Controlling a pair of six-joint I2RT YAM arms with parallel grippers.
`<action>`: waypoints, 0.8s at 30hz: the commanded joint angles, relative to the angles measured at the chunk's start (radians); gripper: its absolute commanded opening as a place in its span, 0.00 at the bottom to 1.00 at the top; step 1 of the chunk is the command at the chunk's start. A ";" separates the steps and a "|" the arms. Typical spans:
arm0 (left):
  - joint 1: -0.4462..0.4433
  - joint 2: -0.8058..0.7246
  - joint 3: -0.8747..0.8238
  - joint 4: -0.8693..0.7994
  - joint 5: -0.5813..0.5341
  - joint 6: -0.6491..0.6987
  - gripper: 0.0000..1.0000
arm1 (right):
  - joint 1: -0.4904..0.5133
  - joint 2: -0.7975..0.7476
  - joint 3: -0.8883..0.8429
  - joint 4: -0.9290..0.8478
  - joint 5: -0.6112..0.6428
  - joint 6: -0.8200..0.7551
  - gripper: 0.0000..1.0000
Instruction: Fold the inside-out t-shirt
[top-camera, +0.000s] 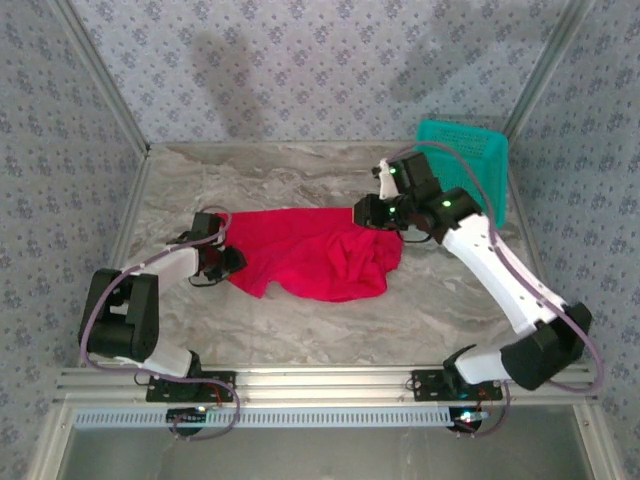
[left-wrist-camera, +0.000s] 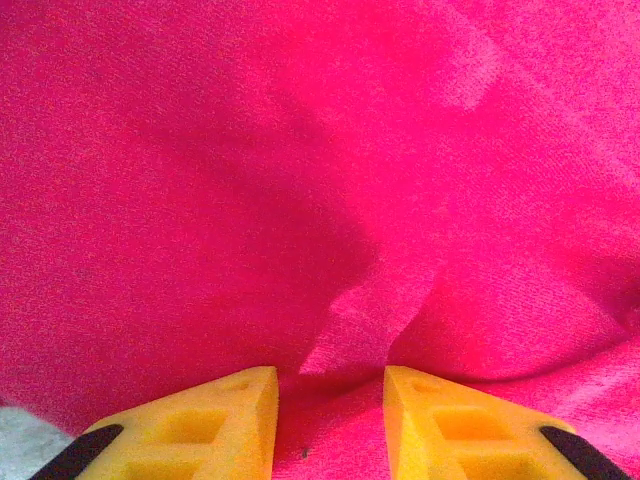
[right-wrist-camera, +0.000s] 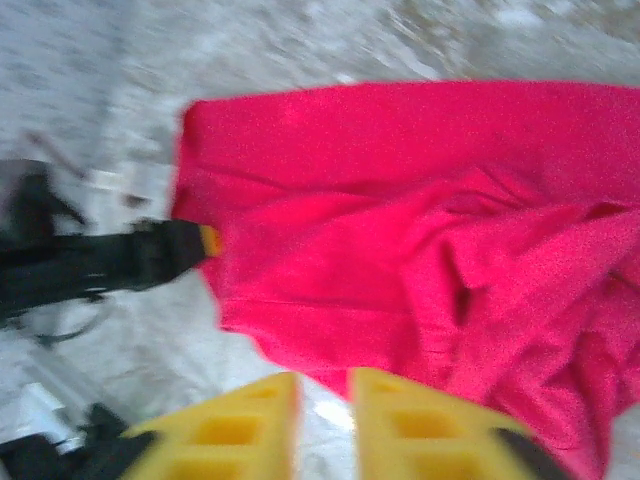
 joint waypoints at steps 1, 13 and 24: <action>0.003 -0.014 0.018 0.000 0.009 0.012 0.33 | 0.052 0.102 -0.063 -0.013 0.160 -0.052 0.08; 0.002 -0.025 0.013 -0.008 0.011 0.015 0.32 | 0.088 0.391 -0.128 0.148 0.164 -0.117 0.20; 0.003 0.001 0.022 -0.007 0.007 0.023 0.32 | 0.082 0.442 -0.168 0.071 0.337 -0.047 0.13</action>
